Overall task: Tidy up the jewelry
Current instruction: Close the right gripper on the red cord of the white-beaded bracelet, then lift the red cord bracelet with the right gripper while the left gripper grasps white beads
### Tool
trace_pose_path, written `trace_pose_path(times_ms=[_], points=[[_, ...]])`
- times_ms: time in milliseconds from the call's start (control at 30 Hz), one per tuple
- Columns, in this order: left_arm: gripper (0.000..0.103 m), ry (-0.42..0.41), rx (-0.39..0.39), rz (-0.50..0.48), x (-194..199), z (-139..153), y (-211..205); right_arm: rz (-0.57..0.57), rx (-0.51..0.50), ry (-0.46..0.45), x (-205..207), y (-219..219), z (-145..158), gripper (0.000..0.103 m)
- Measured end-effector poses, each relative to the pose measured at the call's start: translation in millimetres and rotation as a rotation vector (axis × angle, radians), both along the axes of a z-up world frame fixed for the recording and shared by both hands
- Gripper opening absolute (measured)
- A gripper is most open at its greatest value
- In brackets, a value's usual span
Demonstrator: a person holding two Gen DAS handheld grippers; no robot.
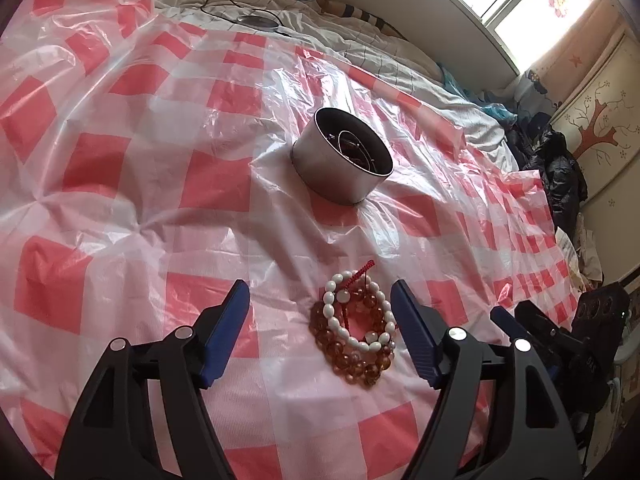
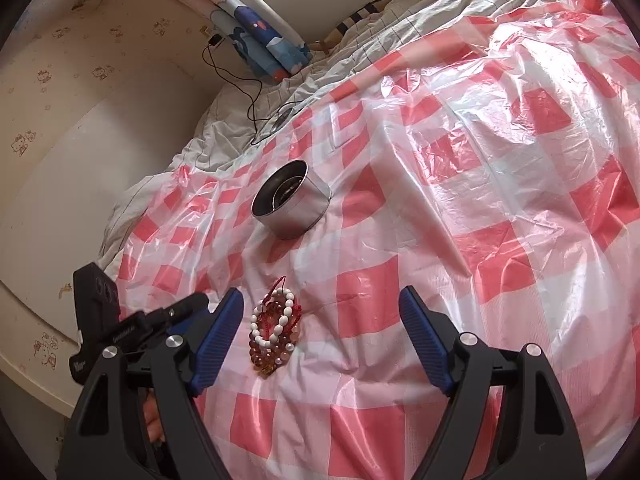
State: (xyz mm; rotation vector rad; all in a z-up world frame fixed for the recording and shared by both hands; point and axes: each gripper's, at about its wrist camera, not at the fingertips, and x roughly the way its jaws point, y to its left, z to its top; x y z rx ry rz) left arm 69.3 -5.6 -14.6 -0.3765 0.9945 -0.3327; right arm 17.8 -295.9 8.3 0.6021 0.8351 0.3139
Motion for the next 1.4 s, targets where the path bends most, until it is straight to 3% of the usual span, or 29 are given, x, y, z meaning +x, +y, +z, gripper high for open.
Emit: trace_pose_path(times_ms=[233,433,633,733,900,1200,1400], points=[[0.070,0.040,-0.037,0.021,-3,-10,16,0.140,0.170,0.019,7,41,-6,0.077],[0.070,0.043,-0.046,0.044,1,-13,27,0.173,0.219,0.123,28,57,-31,0.077],[0.071,0.042,-0.044,0.023,7,-14,20,0.179,0.249,0.165,43,57,-42,0.075],[0.071,0.042,-0.037,0.014,9,-15,14,0.197,0.230,0.191,51,65,-48,0.065],[0.072,0.048,-0.024,0.015,12,-17,11,0.168,0.236,0.258,63,64,-66,0.020],[0.072,0.074,-0.010,0.018,22,-26,4,0.140,0.310,0.178,54,50,-54,0.008],[0.072,0.077,0.001,0.015,25,-29,-1,0.140,0.394,0.110,51,39,-44,0.008]])
